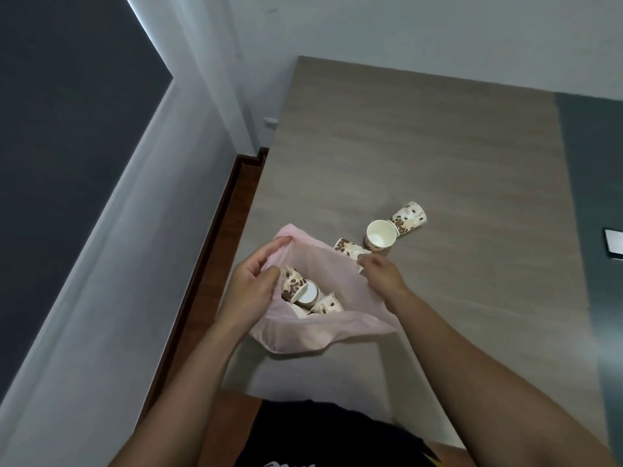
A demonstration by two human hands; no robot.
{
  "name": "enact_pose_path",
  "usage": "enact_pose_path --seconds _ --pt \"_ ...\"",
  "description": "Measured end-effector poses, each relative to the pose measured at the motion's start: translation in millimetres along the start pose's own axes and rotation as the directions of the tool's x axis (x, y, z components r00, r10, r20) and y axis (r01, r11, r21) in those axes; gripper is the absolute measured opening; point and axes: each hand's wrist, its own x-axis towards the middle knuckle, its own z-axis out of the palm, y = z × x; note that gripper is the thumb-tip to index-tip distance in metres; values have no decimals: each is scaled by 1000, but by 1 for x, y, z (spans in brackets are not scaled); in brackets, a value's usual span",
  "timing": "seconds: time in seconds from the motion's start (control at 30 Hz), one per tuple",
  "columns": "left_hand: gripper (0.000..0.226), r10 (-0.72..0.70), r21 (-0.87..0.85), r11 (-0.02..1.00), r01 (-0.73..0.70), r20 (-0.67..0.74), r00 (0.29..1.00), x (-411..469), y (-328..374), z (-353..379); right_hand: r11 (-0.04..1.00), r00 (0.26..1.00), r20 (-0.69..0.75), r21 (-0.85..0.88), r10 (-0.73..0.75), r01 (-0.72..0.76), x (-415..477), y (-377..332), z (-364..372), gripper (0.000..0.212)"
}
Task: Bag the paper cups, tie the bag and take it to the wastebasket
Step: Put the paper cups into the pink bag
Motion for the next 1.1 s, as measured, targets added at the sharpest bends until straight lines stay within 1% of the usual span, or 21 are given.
enact_pose_path --seconds 0.07,0.1,0.17,0.2,0.3,0.4,0.5,0.6,0.7,0.77,0.9,1.0,1.07,1.1 --pt "72 -10 23 1000 10 -10 1000 -4 -1 0 997 993 113 74 26 -35 0 4 0 34" --pt "72 -11 35 999 11 -14 1000 -6 -1 0 992 989 146 121 25 -43 2 6 0 37" --pt "73 -14 48 999 15 -17 1000 -9 -2 -1 987 988 157 155 9 -34 3 9 0 36" --pt "73 -18 55 998 19 -21 1000 -10 -2 -1 992 992 126 124 -17 1 4 11 1 35" --pt "75 -33 68 997 35 -31 999 -14 -3 -1 993 993 4 20 -118 118 2 18 -3 22" --pt "76 -19 71 997 20 -18 1000 -12 -1 1 965 965 -43 -61 -258 256 -5 17 -10 23" --pt "75 -8 67 998 7 18 1000 -6 4 7 932 927 -106 7 -359 362 -22 1 -22 30" --pt "71 -5 69 998 1 46 999 -2 11 12 877 890 -186 178 -416 447 -44 -22 -31 34" --pt "70 10 38 999 -11 30 1000 2 13 17 820 869 -199 290 -452 493 -69 -41 -30 32" --pt "70 22 20 1000 -22 27 999 4 14 22 815 868 -150 297 -474 497 -85 -47 -23 32" --pt "71 16 -12 1000 -16 35 999 4 16 25 786 787 30 94 -616 611 -101 -34 7 23" --pt "70 4 -13 1000 -4 54 999 2 17 24 707 708 210 -92 -675 701 -102 -22 28 19" --pt "70 -12 -39 999 16 88 996 0 18 25 644 653 331 -153 -681 750 -104 -19 38 24" --pt "70 -30 -75 996 38 113 993 -1 19 25 628 637 376 -166 -673 761 -104 -16 43 26"
